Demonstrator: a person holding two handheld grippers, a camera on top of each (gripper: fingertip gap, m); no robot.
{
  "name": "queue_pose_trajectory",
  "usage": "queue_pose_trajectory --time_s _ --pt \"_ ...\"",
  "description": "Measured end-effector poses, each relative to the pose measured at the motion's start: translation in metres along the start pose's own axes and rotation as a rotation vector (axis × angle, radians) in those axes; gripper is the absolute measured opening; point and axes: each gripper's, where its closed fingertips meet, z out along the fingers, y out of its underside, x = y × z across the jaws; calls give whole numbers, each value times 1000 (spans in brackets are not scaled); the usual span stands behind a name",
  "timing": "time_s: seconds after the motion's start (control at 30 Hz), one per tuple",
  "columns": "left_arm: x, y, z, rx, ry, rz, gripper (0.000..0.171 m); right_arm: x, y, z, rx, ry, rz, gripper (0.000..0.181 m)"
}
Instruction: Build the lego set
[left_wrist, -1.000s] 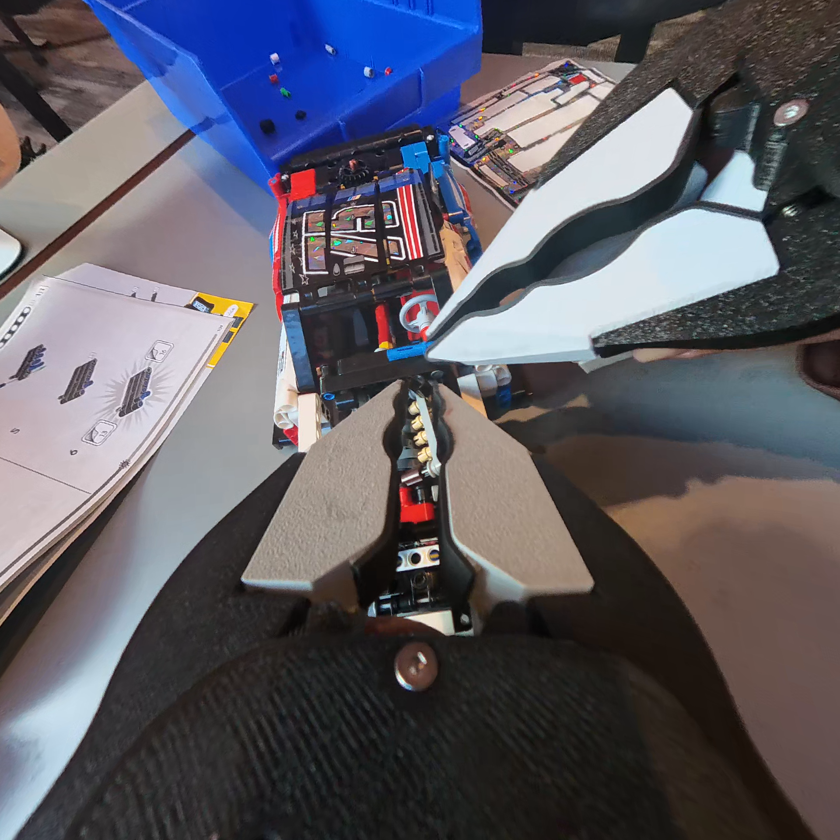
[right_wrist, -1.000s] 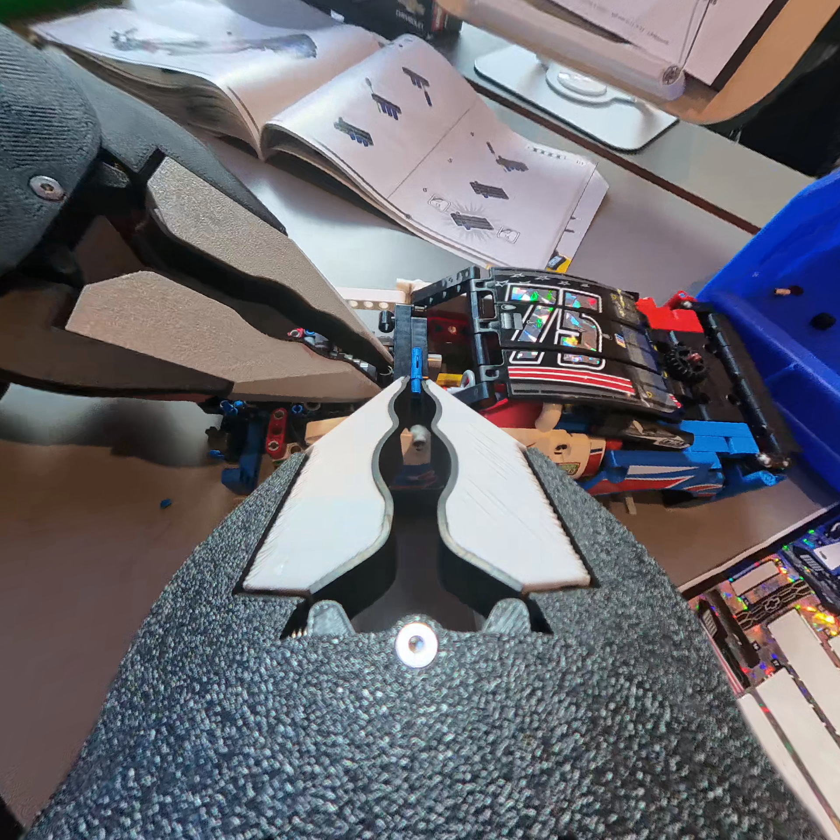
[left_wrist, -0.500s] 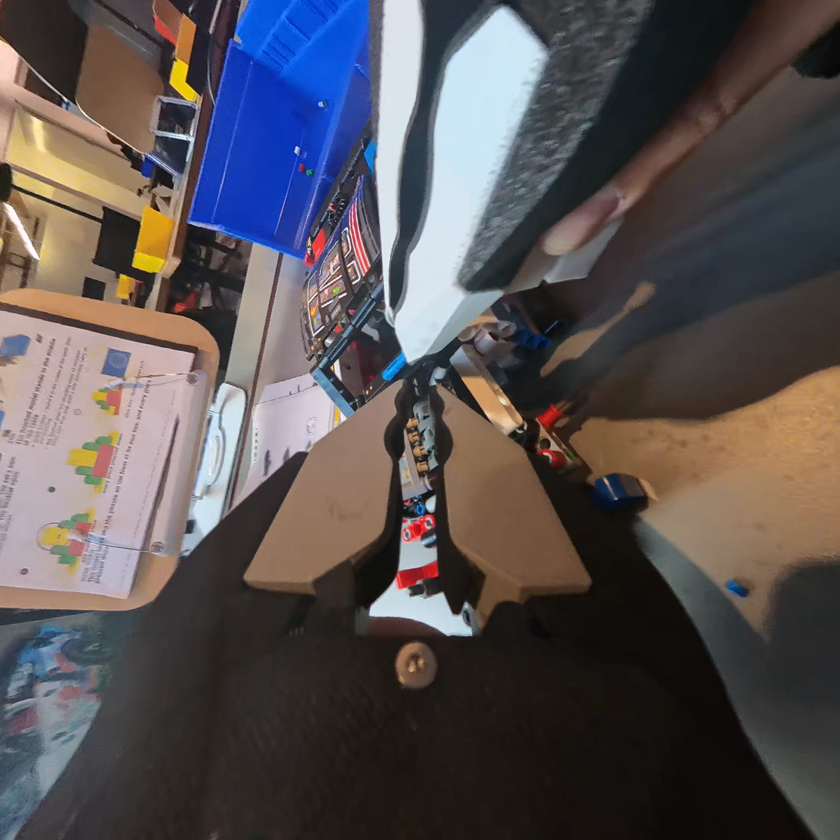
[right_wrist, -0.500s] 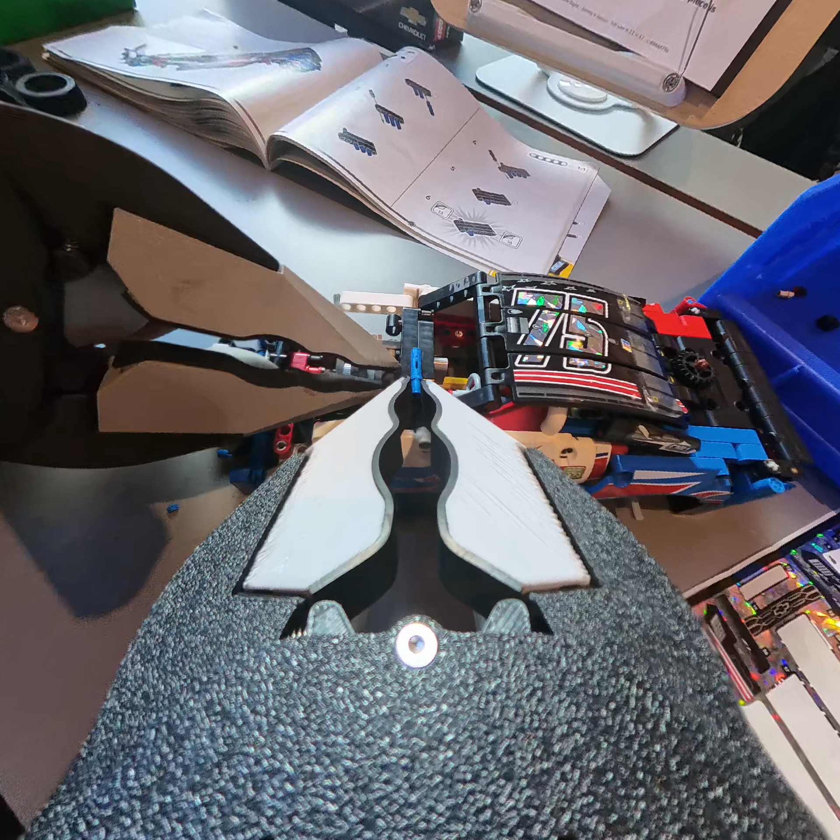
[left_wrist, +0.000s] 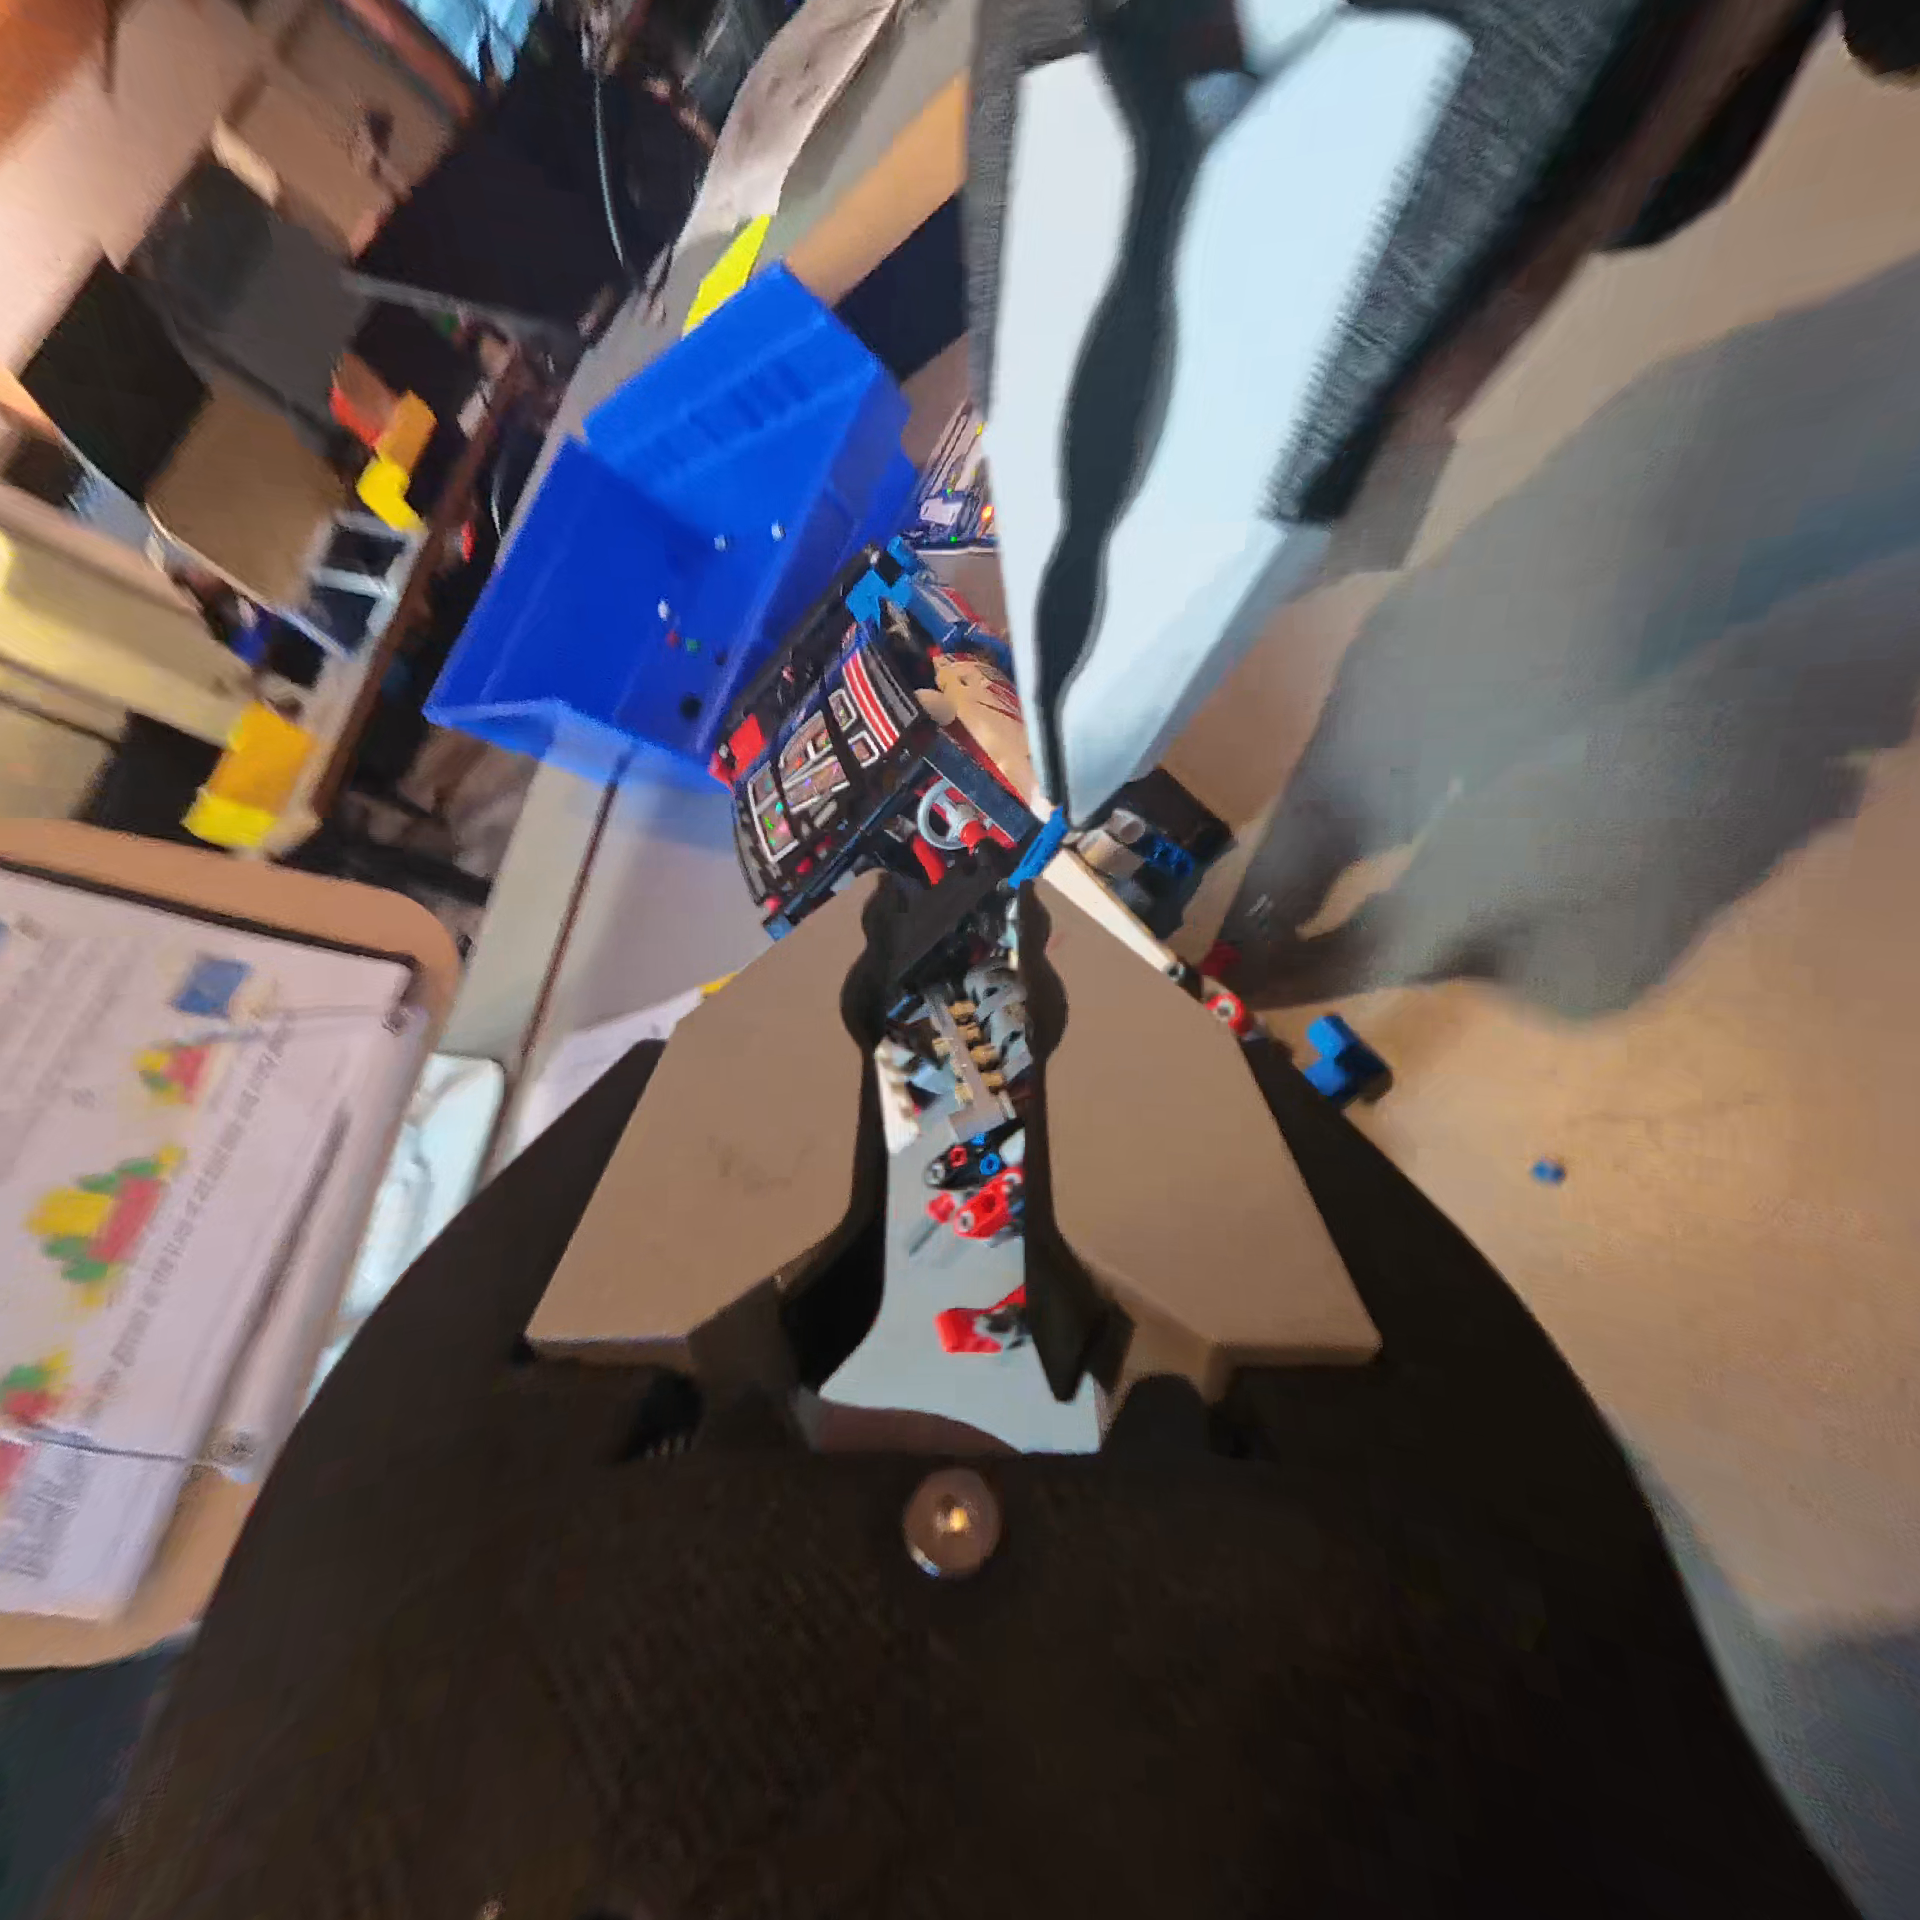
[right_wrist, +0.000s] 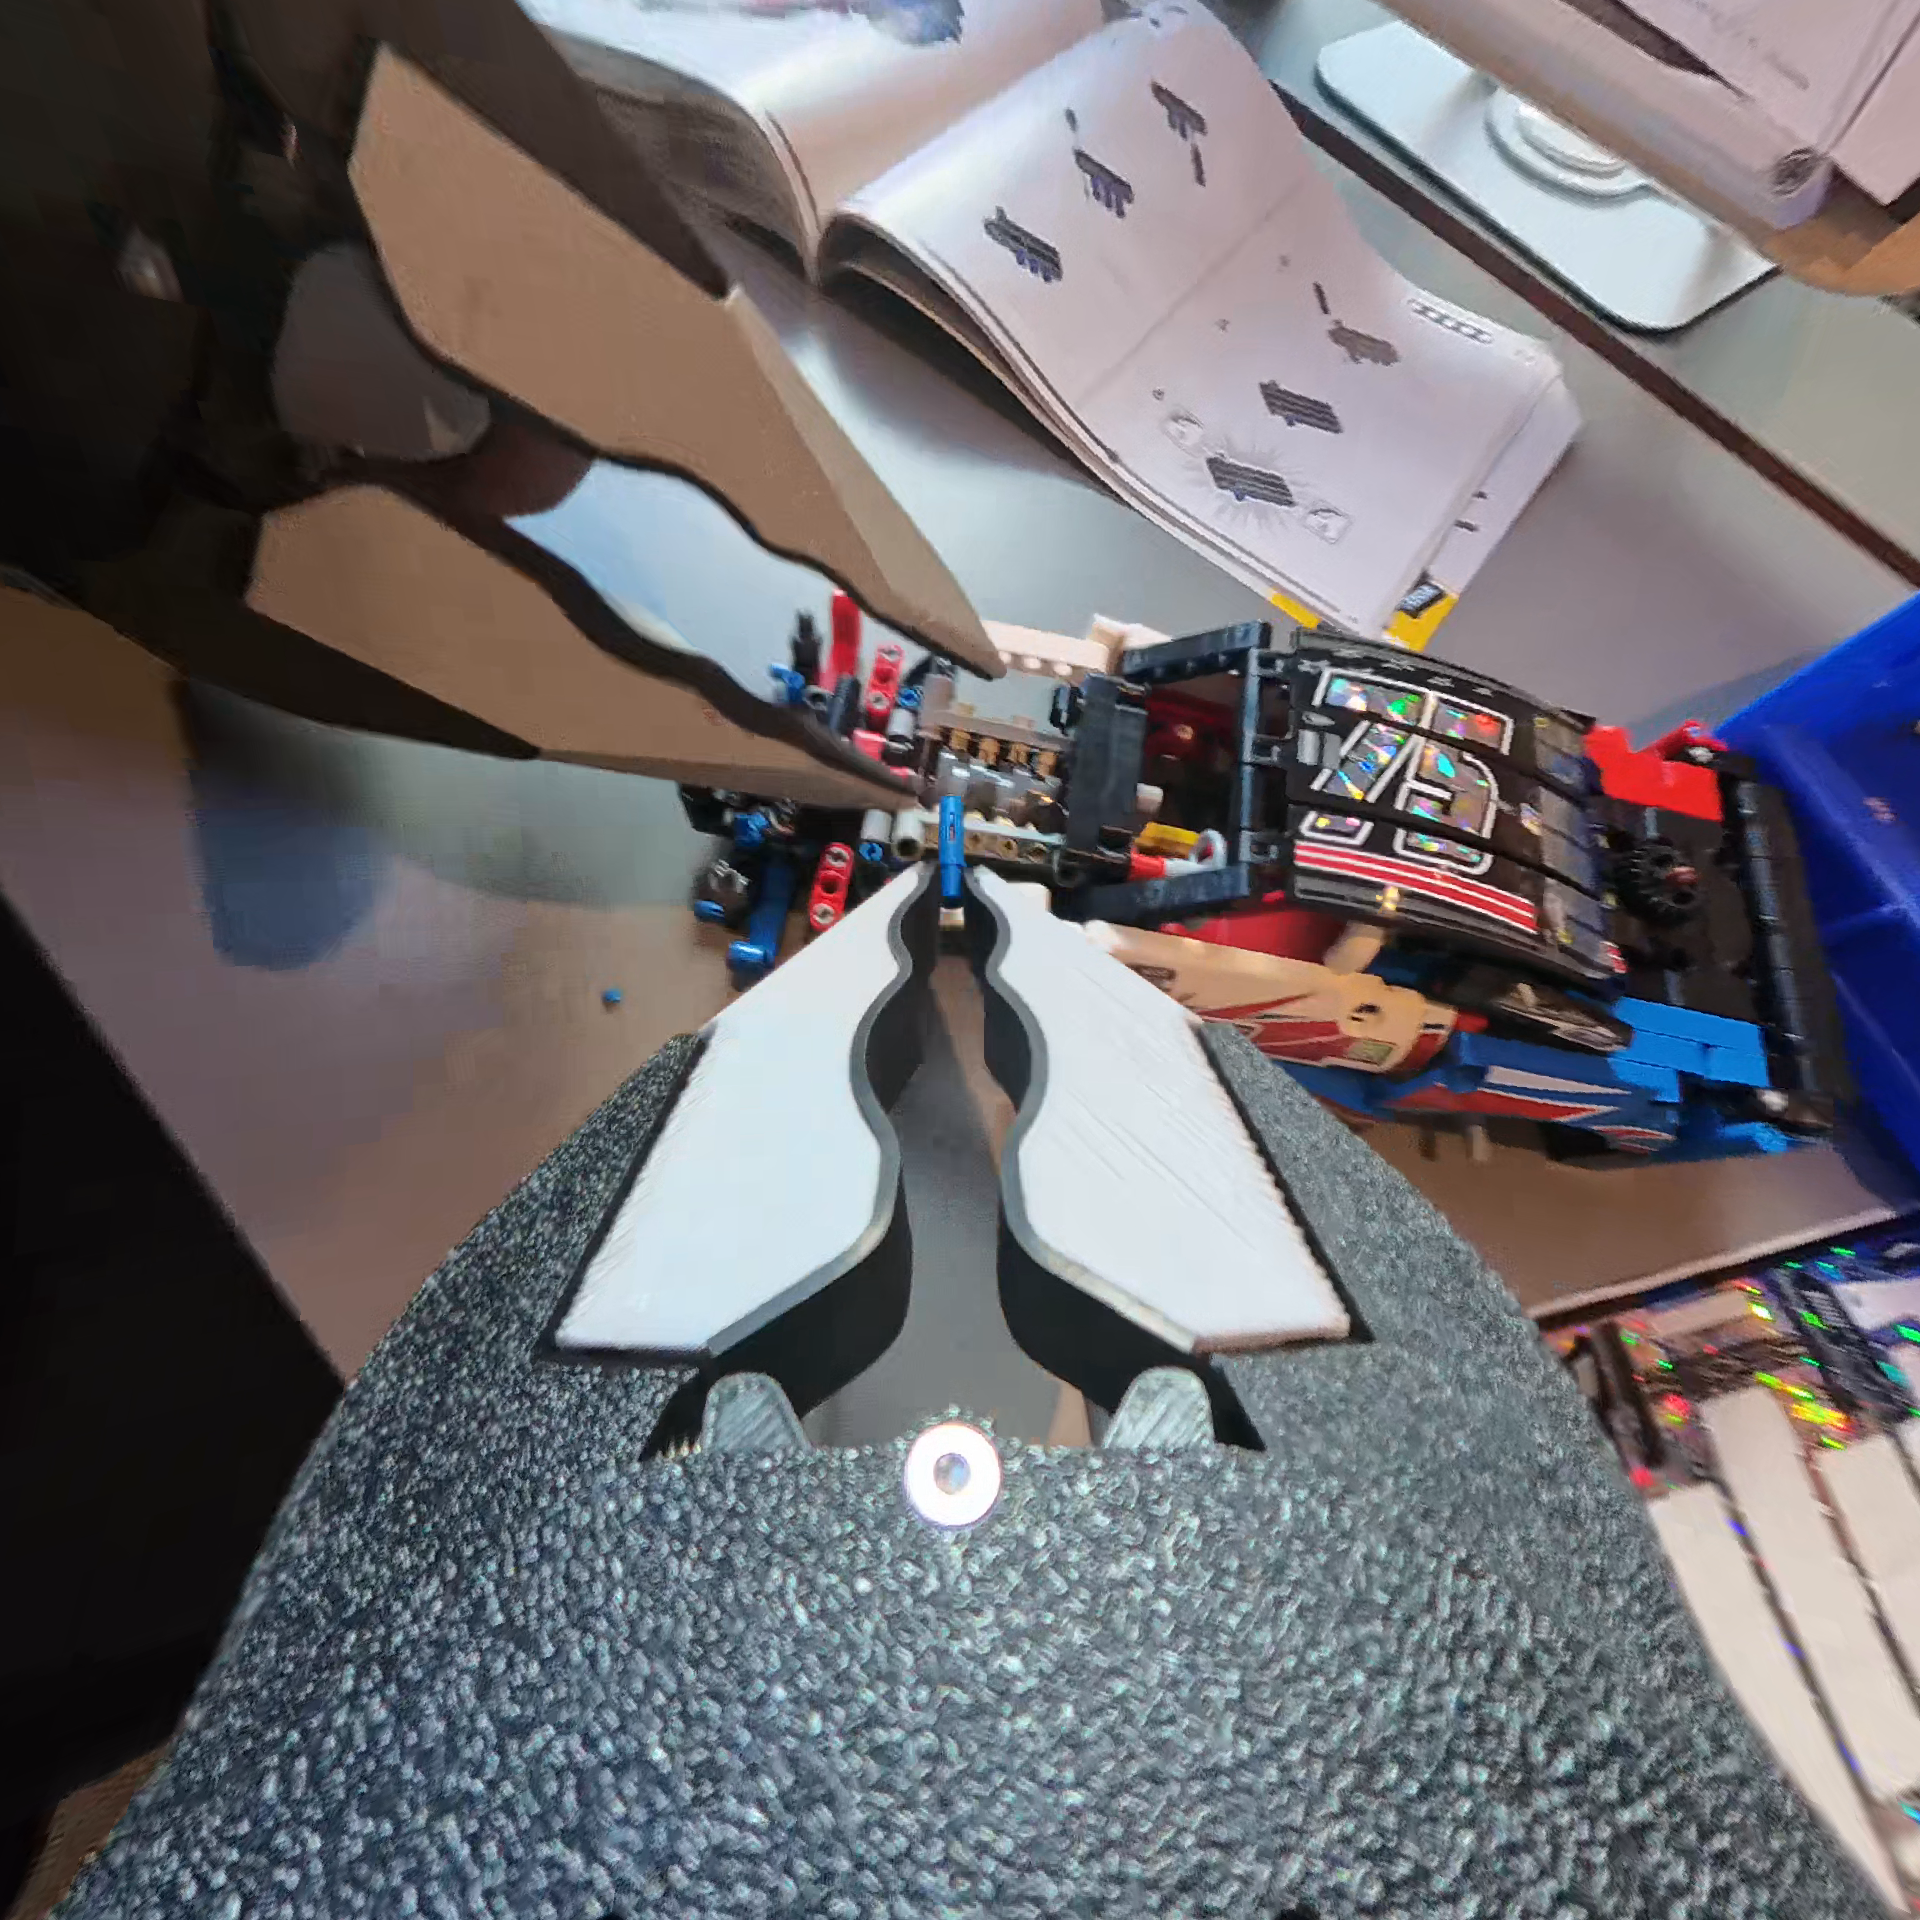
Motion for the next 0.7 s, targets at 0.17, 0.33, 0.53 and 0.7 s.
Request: queue_pose_trajectory --time_s 0.17,0.33,0.53,0.7 --pt "11 -2 -6 47 1 232 14 -17 -18 -6 32 -92 91 4" --pt "15 -8 -14 123 13 240 7 -26 -20 -16 43 -96 137 4" --pt "24 -10 -25 159 55 235 2 -38 -21 -21 67 -71 169 4" --pt "26 -6 -39 176 109 87 1 -51 -30 -20 155 -103 262 5"
